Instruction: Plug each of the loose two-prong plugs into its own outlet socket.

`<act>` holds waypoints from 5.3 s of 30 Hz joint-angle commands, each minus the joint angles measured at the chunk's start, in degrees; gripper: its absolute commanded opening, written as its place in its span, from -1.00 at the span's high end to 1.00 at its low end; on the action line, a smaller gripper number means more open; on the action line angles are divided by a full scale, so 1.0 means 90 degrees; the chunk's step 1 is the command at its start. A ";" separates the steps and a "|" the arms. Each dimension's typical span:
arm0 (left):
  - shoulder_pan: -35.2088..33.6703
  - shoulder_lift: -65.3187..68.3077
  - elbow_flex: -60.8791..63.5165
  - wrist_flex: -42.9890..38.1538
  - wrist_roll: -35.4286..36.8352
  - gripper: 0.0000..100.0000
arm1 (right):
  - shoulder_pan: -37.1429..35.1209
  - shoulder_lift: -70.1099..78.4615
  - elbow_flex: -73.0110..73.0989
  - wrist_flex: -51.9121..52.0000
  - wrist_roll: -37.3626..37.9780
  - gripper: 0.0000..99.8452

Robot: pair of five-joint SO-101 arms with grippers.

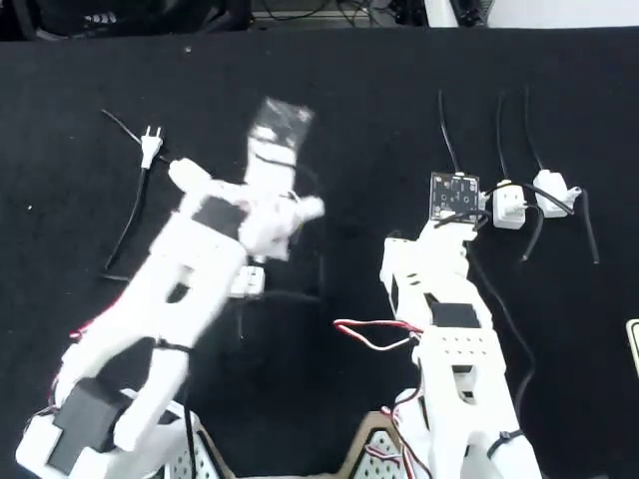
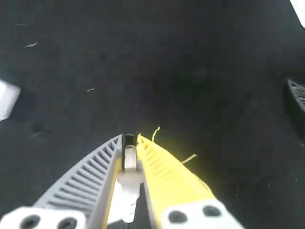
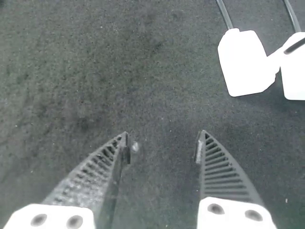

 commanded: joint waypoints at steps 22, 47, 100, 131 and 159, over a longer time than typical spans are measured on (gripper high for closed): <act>-0.2584 -0.1006 0.1753 0.0322 -0.0908 0.52 | -0.2022 -0.0112 -0.0259 -0.0147 -0.0049 0.56; -0.3131 -0.1084 0.3551 -0.1973 0.1211 0.52 | -0.3214 0.5055 -0.3453 -0.0137 -0.3057 0.55; -0.3111 -0.1094 0.3521 -0.1973 0.1172 0.73 | -0.2208 0.7829 -0.7214 0.5343 -0.0987 0.45; -0.3072 -0.1094 0.3512 -0.1983 0.1162 0.73 | -0.1563 0.5026 -0.6501 0.5753 -0.0830 0.63; -0.3121 -0.1094 0.3512 -0.1983 0.1162 0.73 | -0.2374 0.6608 -0.5944 0.3165 -0.0772 0.94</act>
